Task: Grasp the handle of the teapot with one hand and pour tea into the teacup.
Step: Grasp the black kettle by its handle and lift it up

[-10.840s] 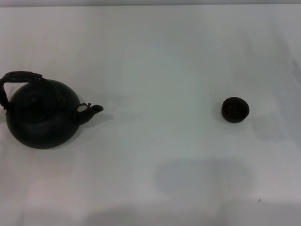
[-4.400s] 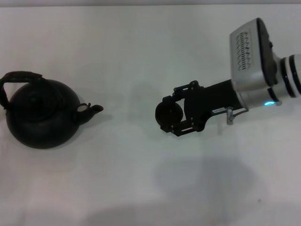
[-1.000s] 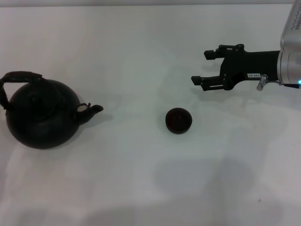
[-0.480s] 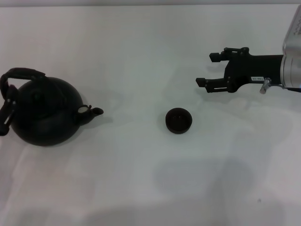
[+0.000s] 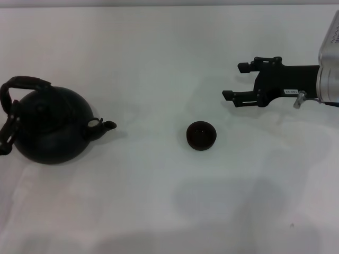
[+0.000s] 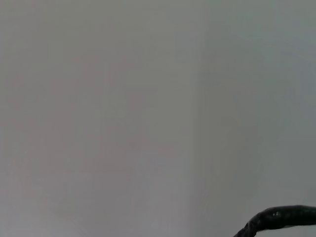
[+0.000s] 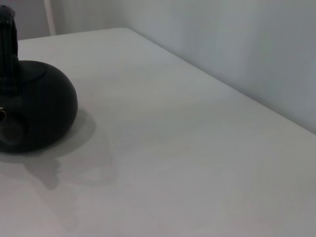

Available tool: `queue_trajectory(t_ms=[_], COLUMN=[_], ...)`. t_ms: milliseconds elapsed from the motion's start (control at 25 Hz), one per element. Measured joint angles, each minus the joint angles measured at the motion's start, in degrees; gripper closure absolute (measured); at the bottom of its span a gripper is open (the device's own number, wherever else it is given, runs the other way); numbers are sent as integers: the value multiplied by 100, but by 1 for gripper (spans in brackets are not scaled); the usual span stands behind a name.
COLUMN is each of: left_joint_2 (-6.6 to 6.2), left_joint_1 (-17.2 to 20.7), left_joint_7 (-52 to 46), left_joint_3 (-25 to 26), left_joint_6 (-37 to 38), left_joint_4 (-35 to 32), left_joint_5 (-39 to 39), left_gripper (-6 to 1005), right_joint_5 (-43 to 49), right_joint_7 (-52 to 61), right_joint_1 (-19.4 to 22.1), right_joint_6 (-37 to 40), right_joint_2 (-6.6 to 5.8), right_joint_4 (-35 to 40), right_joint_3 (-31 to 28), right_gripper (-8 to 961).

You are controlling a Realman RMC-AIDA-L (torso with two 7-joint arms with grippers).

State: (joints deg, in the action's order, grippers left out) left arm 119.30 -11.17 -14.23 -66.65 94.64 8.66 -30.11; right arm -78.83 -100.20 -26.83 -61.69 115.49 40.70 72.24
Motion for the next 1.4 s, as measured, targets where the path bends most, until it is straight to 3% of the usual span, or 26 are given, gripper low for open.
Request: queue_trajectory(t_ms=[760, 1000, 1400], left_joint_2=[-12, -31, -8], left_joint_1=[-231, -336, -329], left_joint_7=[-52, -54, -28], left_joint_3=[-6, -6, -6], left_joint_6=[-378, -498, -511], left_joint_4=[-8, -14, -13], left_joint_5=[-2, -11, -13], left_gripper=[152, 206, 404], right_joint_5=[-10, -10, -9], right_joint_7=[-45, -61, -86], right_joint_1=[55, 55, 30], right_joint_6=[44, 80, 193], right_joint_2=[18, 18, 11], right_joint_4=[-97, -143, -219], right_joint_3=[1, 1, 7], right_gripper=[100, 100, 99])
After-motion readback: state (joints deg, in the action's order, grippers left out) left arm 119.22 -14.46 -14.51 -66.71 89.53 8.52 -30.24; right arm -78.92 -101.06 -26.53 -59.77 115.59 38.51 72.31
